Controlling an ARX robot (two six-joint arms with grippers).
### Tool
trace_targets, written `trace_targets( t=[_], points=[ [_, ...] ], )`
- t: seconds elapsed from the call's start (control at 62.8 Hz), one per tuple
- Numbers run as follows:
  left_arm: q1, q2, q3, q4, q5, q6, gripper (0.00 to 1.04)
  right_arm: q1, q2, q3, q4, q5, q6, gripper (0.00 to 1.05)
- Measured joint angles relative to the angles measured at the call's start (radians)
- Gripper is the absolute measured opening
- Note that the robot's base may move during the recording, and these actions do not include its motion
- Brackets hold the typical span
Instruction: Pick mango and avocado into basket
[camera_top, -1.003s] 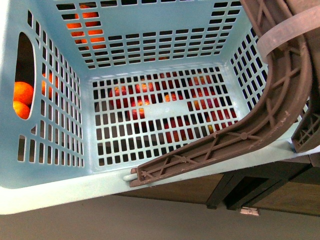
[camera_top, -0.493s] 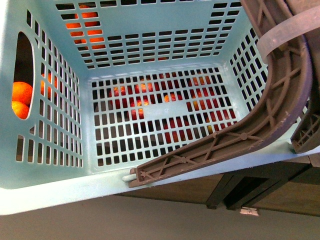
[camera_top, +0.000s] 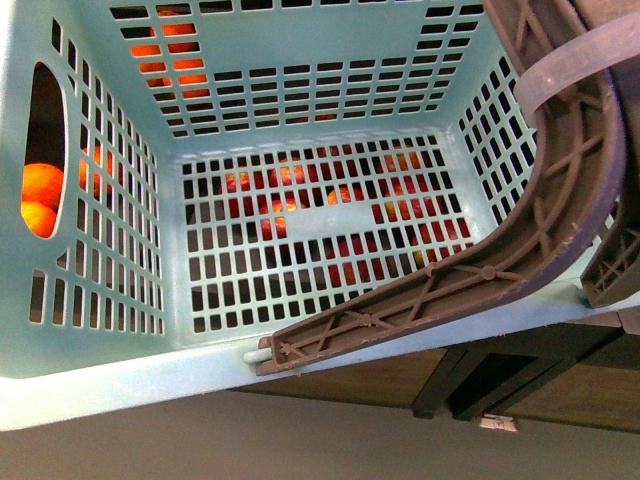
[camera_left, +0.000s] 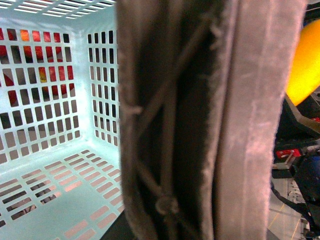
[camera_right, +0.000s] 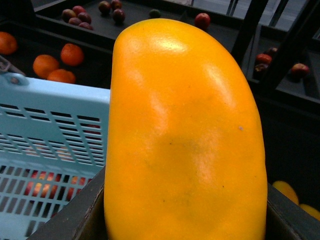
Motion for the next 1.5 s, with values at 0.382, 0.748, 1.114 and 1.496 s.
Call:
trace_targets(
  t=[0.382,0.748,1.114,1.496],
  points=[
    [0.0,0.0,0.0,0.0,0.0,0.0,0.14,0.166,0.074,0.011,0.043,0.075,0.068,0.59],
    [0.0,0.0,0.0,0.0,0.0,0.0,0.14,0.239,0.085,-0.026,0.064,0.096,0.082,0.63],
    [0.0,0.009,0.0,-0.002,0.003,-0.003,0.14,0.246,0.084,-0.058,0.069,0.113,0.095,0.96],
    [0.001,0.011,0.0,-0.003,-0.006,-0.002,0.14,0.115,-0.105,-0.129,0.053,0.266,0.151,0.96]
  ],
)
